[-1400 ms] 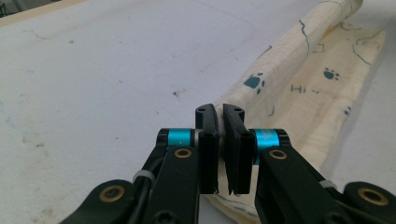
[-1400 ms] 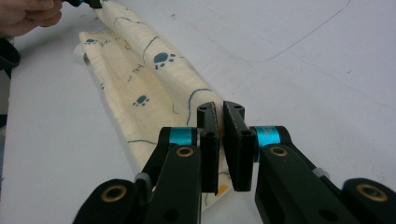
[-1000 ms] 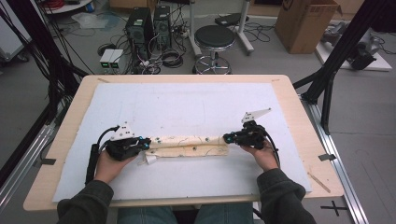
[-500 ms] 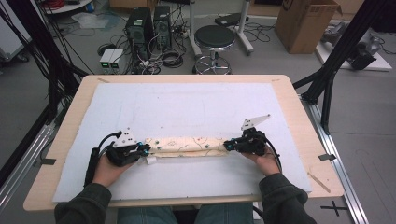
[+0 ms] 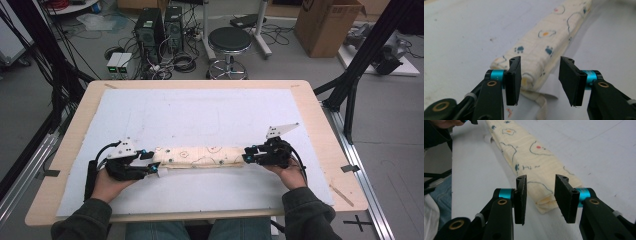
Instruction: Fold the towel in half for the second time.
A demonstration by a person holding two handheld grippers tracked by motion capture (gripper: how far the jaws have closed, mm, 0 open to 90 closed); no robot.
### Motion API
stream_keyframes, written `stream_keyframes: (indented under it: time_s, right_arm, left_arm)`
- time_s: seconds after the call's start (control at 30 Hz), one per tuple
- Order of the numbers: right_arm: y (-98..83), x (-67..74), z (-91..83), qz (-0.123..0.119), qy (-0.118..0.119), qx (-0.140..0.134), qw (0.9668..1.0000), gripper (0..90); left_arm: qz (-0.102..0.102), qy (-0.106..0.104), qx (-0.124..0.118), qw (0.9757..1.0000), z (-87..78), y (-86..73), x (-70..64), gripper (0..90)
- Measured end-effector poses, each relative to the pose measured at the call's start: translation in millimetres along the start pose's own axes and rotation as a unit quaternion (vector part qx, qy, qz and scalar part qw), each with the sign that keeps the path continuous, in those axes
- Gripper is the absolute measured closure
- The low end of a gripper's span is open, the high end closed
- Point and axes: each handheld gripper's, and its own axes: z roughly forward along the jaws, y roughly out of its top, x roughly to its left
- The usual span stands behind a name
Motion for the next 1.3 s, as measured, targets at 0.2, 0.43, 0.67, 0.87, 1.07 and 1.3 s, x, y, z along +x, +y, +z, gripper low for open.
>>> stream_keyframes:
  time_s: [0.2,0.43,0.67,0.87,1.07,1.3]
  right_arm:
    - [18.3,7.1,4.1,-0.008,-0.004,-0.004,1.0000,72.5]
    - [39.6,16.6,37.8,-0.020,0.020,0.024,0.9993,86.1]
    - [44.7,20.1,79.2,-0.026,0.034,0.074,0.9964,88.5]
    - [38.3,23.0,92.7,-0.042,0.031,0.119,0.9915,88.5]
    - [30.9,20.8,84.8,-0.045,0.020,0.120,0.9916,88.5]
    - [18.4,16.0,68.6,-0.038,0.008,0.110,0.9932,88.1]
  left_arm:
    - [0.005,0.001,-0.004,1.0000,12.8,19.7,-2.4,66.0]
    - [0.026,-0.023,0.038,0.9987,54.5,34.6,-12.1,86.7]
    - [0.019,-0.040,0.083,0.9955,75.3,26.5,-9.9,88.4]
    - [0.024,-0.033,0.113,0.9928,74.9,15.5,-7.0,88.8]
    - [0.012,-0.026,0.106,0.9939,63.3,4.3,-0.8,88.8]
    - [0.011,-0.018,0.103,0.9944,49.9,-3.0,4.3,88.7]
